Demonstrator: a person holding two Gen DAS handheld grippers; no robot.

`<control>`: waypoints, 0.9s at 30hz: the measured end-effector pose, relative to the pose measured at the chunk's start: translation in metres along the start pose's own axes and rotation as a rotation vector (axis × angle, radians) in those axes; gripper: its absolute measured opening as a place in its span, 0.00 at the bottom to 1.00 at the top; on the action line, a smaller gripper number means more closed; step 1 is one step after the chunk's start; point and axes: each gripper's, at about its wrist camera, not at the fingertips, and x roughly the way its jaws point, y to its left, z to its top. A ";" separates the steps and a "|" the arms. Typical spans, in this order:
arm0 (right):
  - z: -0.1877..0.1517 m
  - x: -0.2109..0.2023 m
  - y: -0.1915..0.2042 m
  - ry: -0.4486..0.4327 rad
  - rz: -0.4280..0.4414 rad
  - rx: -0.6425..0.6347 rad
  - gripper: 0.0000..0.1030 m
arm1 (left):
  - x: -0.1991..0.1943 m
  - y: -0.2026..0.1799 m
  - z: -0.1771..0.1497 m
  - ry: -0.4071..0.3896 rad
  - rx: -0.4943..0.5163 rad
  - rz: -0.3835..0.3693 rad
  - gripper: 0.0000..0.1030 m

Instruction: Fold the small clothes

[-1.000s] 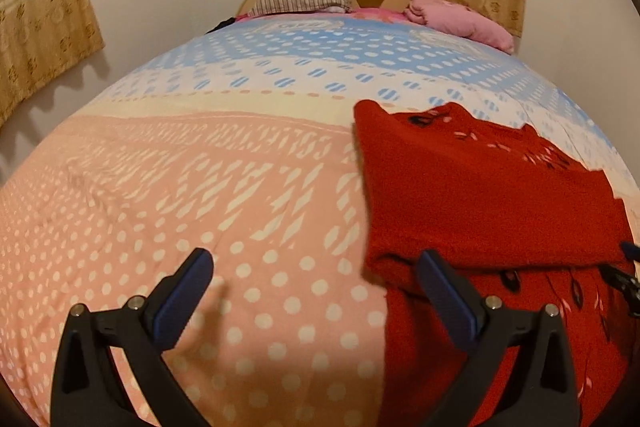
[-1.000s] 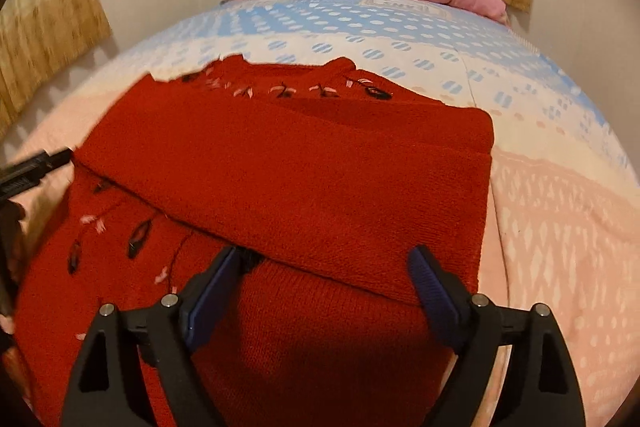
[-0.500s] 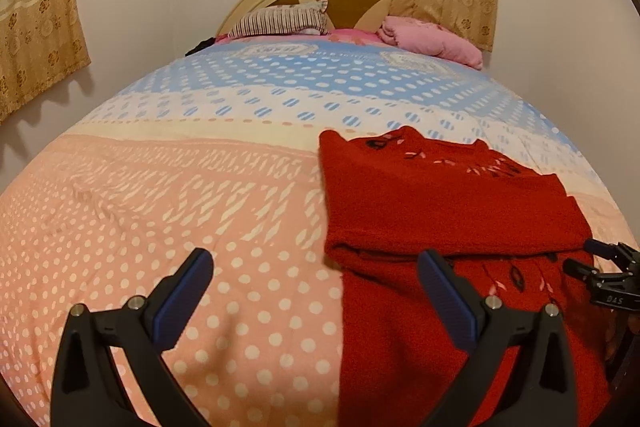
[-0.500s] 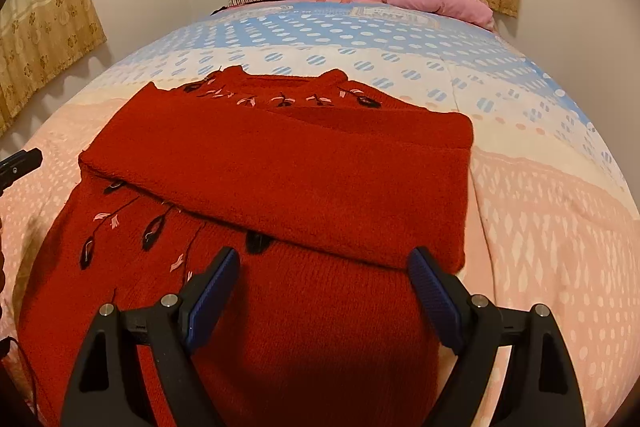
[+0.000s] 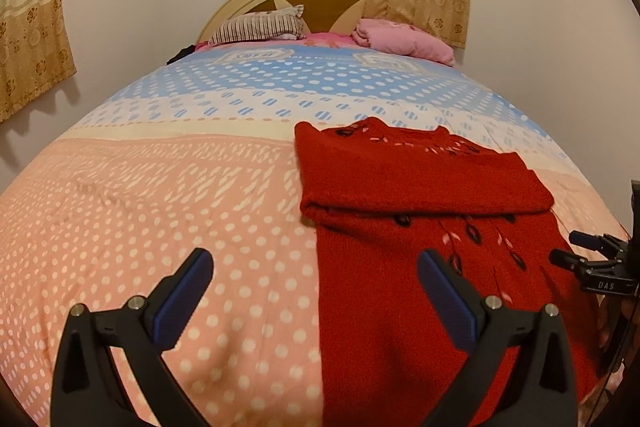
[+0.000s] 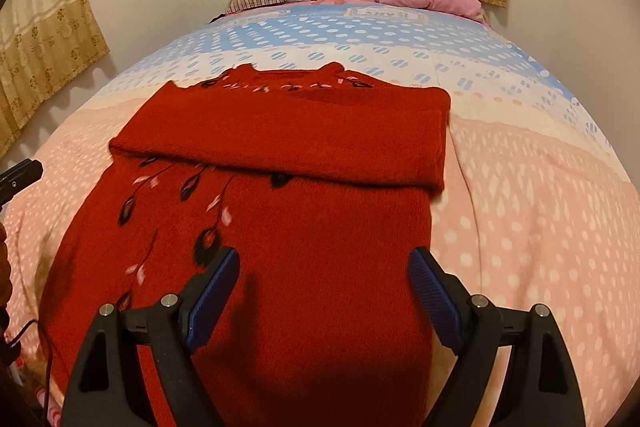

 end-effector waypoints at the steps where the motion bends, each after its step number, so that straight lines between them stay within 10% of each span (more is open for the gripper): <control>1: -0.003 -0.003 0.002 -0.001 0.003 -0.003 0.84 | -0.005 0.001 -0.002 -0.005 0.003 -0.002 1.00; 27: -0.061 -0.075 0.040 -0.023 0.033 -0.102 0.84 | -0.065 0.016 -0.087 0.122 0.042 -0.064 1.00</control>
